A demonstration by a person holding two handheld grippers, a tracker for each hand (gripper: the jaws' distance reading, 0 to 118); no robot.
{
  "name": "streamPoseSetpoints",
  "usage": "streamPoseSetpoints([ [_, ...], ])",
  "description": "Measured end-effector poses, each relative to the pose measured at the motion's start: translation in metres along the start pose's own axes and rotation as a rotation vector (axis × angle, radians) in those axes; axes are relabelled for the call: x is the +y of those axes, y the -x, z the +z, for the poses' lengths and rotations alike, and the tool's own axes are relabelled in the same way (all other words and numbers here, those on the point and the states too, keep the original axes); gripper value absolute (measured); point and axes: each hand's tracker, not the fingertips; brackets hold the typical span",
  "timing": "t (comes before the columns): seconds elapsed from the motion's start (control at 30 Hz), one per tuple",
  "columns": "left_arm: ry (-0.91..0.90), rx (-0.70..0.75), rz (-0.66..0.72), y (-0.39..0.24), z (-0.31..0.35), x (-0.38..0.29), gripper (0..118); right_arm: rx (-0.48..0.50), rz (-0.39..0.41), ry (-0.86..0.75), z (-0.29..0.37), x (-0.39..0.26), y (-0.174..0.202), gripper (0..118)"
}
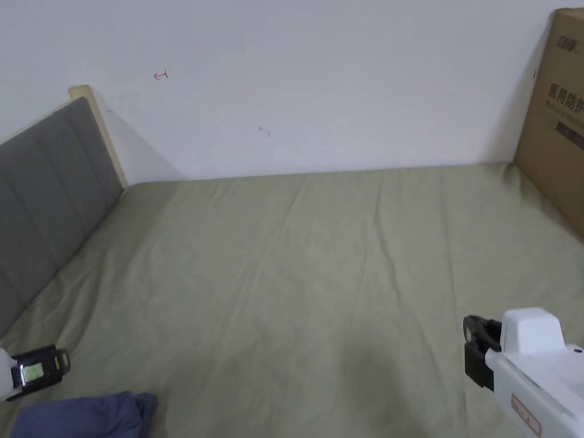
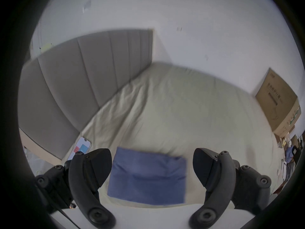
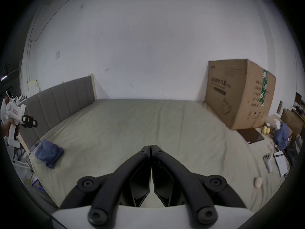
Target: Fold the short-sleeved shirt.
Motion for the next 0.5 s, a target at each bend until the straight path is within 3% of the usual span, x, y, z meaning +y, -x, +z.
streamPoseSetpoints([
  [0.27, -0.453, -0.046, -0.065, -0.112, 0.135, 0.013, 104, -0.034, 0.047, -0.237, 0.060, 0.064, -0.015, 0],
  [0.4, -0.616, -0.110, -0.104, -0.148, 0.161, 0.009, 104, -0.078, 0.115, -0.325, 0.087, 0.081, -0.015, 0],
  [0.5, -0.715, -0.138, -0.114, -0.182, 0.184, -0.003, 104, -0.089, 0.117, -0.363, 0.103, 0.087, -0.016, 0],
])
